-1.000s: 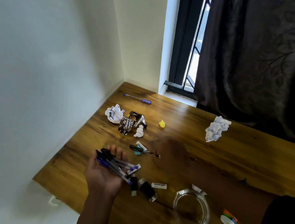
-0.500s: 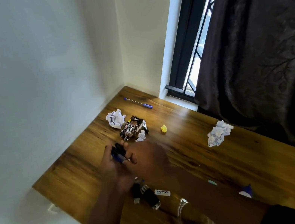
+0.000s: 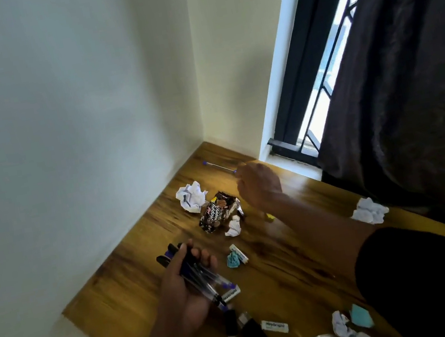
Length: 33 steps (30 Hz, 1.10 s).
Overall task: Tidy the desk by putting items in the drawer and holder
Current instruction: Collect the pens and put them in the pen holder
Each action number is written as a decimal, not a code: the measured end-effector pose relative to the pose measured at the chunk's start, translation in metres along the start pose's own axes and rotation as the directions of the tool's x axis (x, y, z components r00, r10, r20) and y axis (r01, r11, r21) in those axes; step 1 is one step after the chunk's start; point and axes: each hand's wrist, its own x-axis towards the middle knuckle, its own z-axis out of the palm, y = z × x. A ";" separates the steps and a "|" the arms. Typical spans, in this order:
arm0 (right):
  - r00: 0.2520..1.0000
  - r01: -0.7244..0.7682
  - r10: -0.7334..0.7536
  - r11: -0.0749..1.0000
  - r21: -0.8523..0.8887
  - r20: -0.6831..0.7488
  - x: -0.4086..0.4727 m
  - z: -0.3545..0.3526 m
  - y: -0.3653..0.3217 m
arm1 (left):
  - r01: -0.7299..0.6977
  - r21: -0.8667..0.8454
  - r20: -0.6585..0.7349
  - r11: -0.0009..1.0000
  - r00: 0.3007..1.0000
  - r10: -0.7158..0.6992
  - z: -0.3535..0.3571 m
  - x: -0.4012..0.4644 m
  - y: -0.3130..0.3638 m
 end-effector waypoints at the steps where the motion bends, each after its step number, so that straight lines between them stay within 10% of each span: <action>1: 1.000 -0.027 0.027 1.000 -0.016 0.004 0.014 0.005 0.006 | 0.003 0.001 0.000 1.000 1.000 -0.003 -0.001 0.001 0.001; 11: 0.997 -0.077 0.073 0.989 -0.127 -0.035 0.062 0.040 0.035 | 0.079 0.005 -0.014 0.997 0.997 -0.079 0.011 0.026 0.013; 16: 0.983 -0.174 0.182 0.974 0.144 -0.040 0.050 0.027 0.033 | 0.125 0.017 0.015 0.992 0.992 -0.126 0.026 0.032 0.013; 23: 0.957 -0.082 0.268 0.623 0.778 -0.115 -0.005 -0.065 0.023 | 0.192 0.045 0.111 0.980 0.974 -0.196 0.047 0.034 -0.006; 28: 0.976 0.018 0.192 0.415 0.910 -0.106 -0.056 -0.141 0.028 | 0.253 0.163 0.254 0.954 0.923 -0.289 0.075 0.020 -0.036; 33: 0.999 -0.020 0.049 0.678 0.735 -0.018 -0.106 -0.160 0.053 | 0.337 0.270 0.276 0.902 0.870 -0.408 0.106 0.002 -0.084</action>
